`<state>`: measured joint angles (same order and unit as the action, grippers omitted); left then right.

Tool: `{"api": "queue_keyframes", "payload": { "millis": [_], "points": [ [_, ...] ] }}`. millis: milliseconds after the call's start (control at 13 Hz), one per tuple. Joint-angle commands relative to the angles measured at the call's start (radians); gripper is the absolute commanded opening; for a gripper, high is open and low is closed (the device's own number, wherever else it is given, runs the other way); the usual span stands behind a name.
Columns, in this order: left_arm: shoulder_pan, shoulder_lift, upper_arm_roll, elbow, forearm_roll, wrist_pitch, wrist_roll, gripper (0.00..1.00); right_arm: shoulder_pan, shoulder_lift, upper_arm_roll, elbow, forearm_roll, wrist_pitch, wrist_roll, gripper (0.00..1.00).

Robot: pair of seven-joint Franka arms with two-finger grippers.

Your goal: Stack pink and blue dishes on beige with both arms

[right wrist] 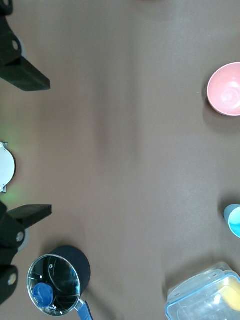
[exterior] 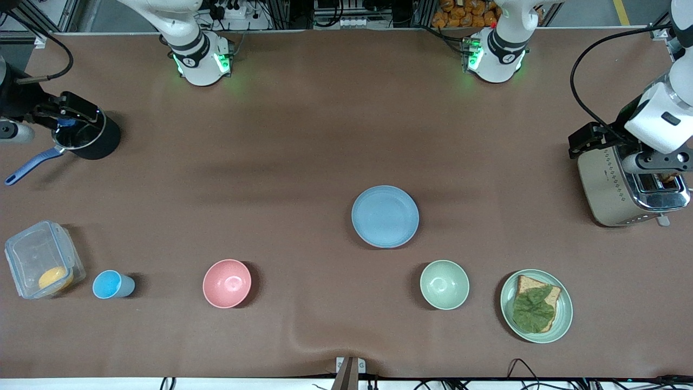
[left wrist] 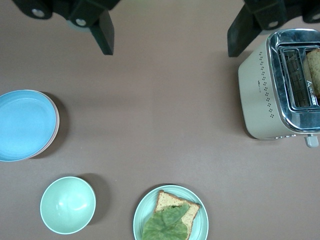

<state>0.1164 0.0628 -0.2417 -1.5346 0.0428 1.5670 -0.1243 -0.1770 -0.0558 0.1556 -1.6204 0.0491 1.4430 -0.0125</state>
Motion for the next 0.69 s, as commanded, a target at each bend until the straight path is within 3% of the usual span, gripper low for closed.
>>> {"api": "queue_keyframes", "payload": {
  "millis": [0, 615],
  "points": [
    [0.002, -0.017, -0.005, -0.012, 0.022, -0.001, 0.002, 1.0, -0.022, 0.001, 0.012, 0.004, 0.005, 0.004, -0.006, 1.0],
    [0.002, -0.014, -0.005, -0.013, 0.02, -0.001, 0.002, 1.0, -0.019, 0.033, 0.015, 0.048, 0.0, 0.027, -0.006, 1.0]
  ]
}}
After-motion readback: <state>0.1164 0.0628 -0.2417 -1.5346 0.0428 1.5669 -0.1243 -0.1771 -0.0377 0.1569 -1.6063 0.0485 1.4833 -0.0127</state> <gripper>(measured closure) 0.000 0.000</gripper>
